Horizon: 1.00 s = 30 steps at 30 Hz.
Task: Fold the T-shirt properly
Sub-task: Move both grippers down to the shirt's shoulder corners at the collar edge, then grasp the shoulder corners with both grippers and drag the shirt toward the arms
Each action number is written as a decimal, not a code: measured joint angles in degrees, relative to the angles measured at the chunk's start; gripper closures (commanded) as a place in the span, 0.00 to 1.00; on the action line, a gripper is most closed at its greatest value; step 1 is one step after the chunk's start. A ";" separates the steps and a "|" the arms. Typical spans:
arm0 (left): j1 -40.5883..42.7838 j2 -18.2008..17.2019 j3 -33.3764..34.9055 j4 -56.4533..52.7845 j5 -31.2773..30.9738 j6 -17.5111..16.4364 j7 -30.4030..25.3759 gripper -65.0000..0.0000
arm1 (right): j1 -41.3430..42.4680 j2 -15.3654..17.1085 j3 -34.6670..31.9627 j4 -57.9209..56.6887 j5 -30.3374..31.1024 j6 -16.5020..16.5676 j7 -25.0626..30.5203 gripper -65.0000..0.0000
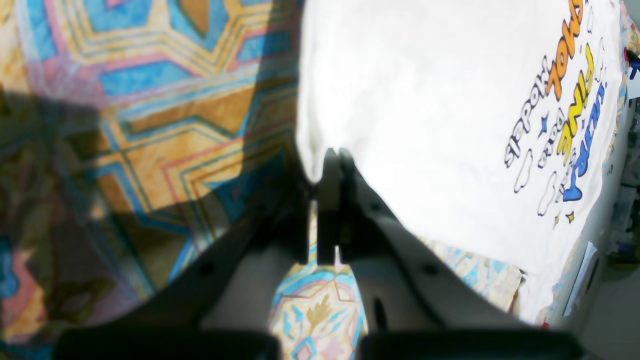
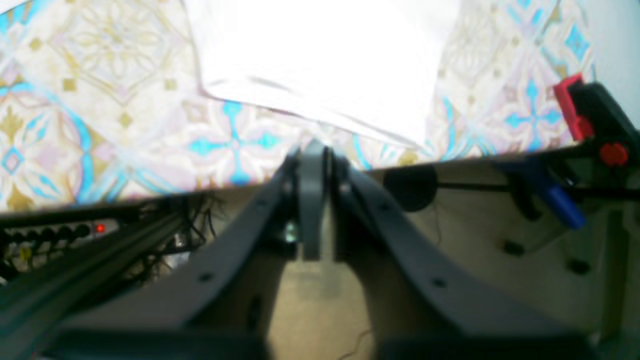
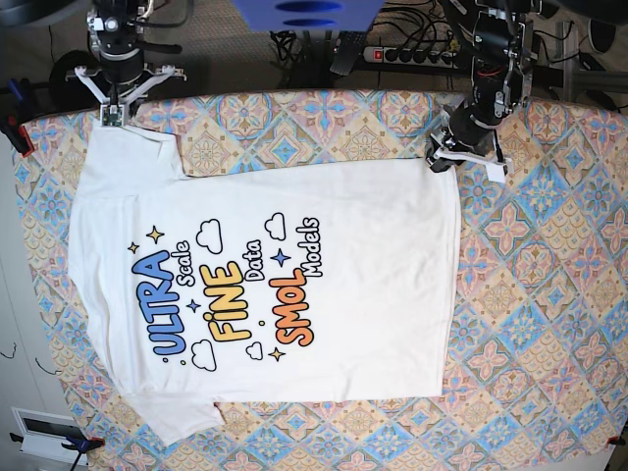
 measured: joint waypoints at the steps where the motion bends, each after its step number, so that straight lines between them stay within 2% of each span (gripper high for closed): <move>1: 0.04 -0.02 0.00 0.00 0.00 0.00 0.00 1.00 | 0.92 0.00 0.02 0.00 -0.04 0.04 -0.17 0.83; 6: 0.17 -0.79 0.00 0.00 -0.02 -0.02 0.17 1.00 | 7.10 0.13 0.26 -0.07 -0.02 -0.13 -4.00 0.59; 8: 0.17 -0.92 0.00 0.00 -0.04 -0.02 0.20 1.00 | 9.44 -0.07 2.05 -0.37 0.24 0.68 -5.01 0.54; 12: 0.17 -0.92 0.00 0.00 -0.02 0.00 0.17 1.00 | 13.16 0.17 7.82 -2.54 0.66 -0.48 -8.17 0.50; 17: 0.20 -0.90 0.00 0.00 -0.04 -0.02 0.24 1.00 | 18.47 0.92 14.62 -9.51 15.43 0.74 -10.32 0.44; 19: 0.13 -1.03 0.00 0.00 -0.04 -0.02 0.28 1.00 | 17.75 3.89 16.46 -12.66 21.64 0.17 -11.63 0.42; 22: 0.24 -1.20 -0.02 0.00 -0.02 0.00 0.02 1.00 | 17.38 7.93 17.33 -17.75 28.30 -0.83 -10.80 0.41; 25: 0.04 -1.55 0.02 0.00 -0.02 0.00 0.37 1.00 | 19.32 9.29 17.00 -22.14 32.96 -0.17 -10.99 0.41; 26: -0.09 -1.68 0.04 0.00 -0.02 0.02 0.44 1.00 | 20.22 9.35 16.96 -23.37 33.22 1.42 -10.93 0.42; 29: -0.09 -2.03 0.02 0.00 0.02 0.02 0.42 1.00 | 20.94 9.42 16.96 -25.64 33.70 10.43 -9.97 0.42; 30: 0.02 -2.03 0.02 0.00 0.02 0.02 0.42 1.00 | 21.07 9.40 16.96 -26.88 33.79 11.50 -10.01 0.42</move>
